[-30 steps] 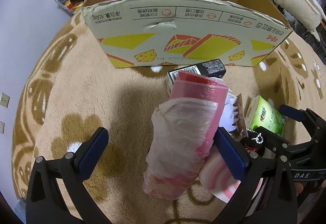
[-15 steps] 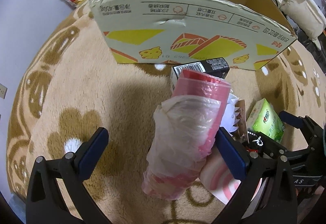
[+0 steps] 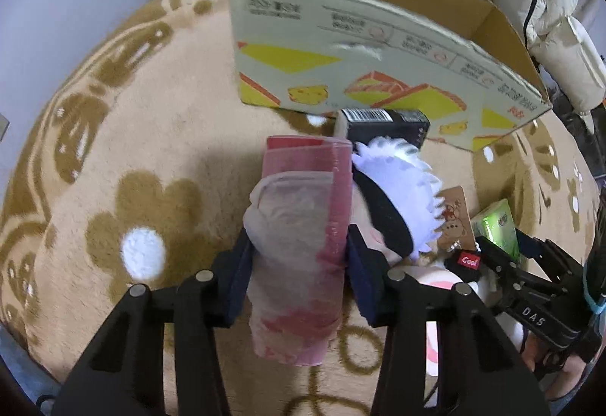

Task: Organize soft objects
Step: 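Grasp the pink-wrapped roll with the left tool while the right tool grasps the green tissue pack, then carry the pink roll and green tissue pack into the box and release both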

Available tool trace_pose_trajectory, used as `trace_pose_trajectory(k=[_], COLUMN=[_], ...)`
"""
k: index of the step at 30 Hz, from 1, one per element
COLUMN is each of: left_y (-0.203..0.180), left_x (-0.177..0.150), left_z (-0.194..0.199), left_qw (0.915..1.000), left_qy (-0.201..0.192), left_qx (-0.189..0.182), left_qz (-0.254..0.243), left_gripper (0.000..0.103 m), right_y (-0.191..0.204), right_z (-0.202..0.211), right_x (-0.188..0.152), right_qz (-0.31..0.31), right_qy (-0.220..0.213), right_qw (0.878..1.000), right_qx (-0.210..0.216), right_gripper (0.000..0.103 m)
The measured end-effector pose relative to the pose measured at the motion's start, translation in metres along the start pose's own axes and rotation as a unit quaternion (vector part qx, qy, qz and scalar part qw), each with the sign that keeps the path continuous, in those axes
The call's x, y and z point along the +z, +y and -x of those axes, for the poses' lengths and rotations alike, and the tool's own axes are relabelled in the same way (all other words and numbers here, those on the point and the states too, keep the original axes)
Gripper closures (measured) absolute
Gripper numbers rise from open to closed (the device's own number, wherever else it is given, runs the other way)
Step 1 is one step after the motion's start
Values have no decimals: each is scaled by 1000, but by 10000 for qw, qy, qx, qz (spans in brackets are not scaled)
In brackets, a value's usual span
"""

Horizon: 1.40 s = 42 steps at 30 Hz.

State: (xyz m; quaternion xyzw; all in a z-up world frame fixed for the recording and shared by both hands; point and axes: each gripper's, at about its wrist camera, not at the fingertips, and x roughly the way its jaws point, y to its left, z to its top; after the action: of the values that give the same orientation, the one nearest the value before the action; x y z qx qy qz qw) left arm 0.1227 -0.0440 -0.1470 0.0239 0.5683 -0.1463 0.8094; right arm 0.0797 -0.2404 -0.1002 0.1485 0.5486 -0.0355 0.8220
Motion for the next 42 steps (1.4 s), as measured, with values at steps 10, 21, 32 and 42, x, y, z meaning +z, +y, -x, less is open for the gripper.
trace_pose_trajectory(k=[10,21,32,42], left_y=[6,-8,-3,-8], left_x=[-7,-20,2,55], left_z=[30,115,146,144], left_qw=[9979,9685,9640,9595], left_qy=[-597,-2320,-2586,-2692], left_qx=[262,867,566,757], left_qz=[37,-253,-256,-349], left_gripper=[59,59,59,59], right_y=[-6,-1,17,24], right_z=[32,79,108,102], right_x=[1,13,47,92], right_qz=[-100,-110,276,377], right_qy=[-566,-1419,-2372,-2589], right_qw=[9982,9898,9706,9646], right_qx=[-149,-66,295,321], right_gripper=[44,44,44,44])
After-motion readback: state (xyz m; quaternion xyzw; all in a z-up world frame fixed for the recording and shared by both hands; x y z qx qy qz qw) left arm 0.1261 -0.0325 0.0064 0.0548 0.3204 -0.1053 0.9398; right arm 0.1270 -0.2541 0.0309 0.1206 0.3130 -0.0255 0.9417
